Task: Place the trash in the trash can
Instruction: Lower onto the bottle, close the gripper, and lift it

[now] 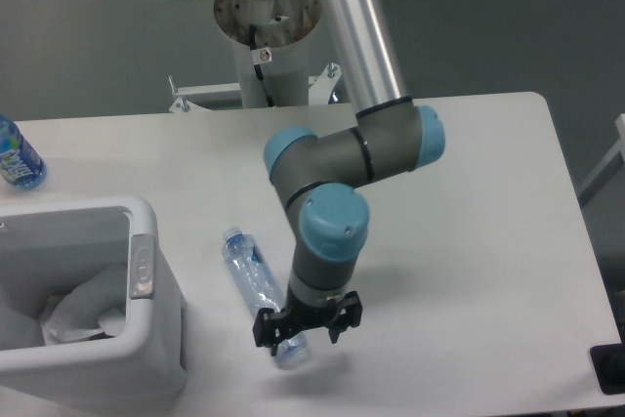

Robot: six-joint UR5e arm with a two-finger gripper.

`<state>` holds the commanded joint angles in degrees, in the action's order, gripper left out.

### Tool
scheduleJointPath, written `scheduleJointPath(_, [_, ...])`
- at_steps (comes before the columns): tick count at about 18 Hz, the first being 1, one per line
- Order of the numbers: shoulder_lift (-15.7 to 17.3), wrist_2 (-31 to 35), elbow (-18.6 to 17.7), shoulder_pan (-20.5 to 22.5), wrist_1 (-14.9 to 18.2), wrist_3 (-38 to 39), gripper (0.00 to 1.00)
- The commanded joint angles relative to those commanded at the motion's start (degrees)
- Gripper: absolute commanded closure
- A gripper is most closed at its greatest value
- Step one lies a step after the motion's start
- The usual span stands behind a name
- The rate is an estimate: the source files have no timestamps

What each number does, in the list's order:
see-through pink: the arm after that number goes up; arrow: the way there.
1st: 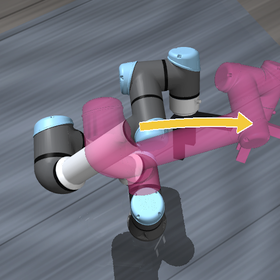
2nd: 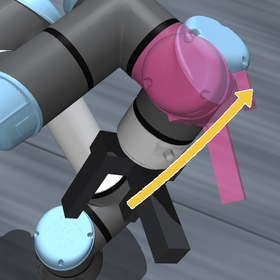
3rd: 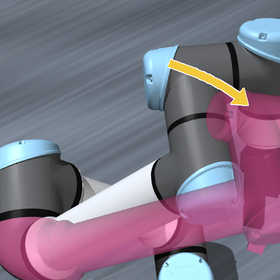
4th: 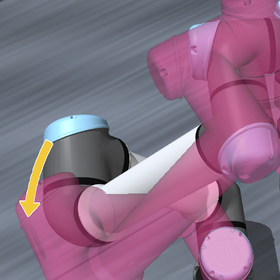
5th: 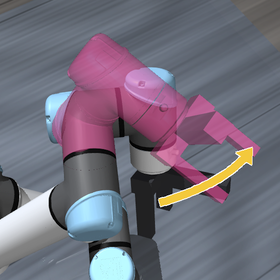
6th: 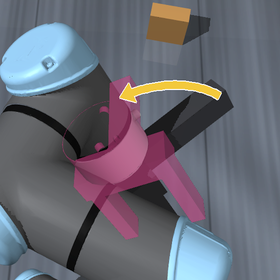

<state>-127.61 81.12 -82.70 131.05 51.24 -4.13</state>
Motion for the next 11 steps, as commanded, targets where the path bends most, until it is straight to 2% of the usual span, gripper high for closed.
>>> scheduleJointPath(3, [-1.06,2.73,-0.27,-1.14,0.0,0.0,0.0])
scheduleJointPath(9, [-1.5,3.7,-1.32,-1.58,-0.09,0.17,0.0])
scheduleJointPath(11, [-1.5,3.7,-1.32,-1.58,-0.09,0.87,0.09])
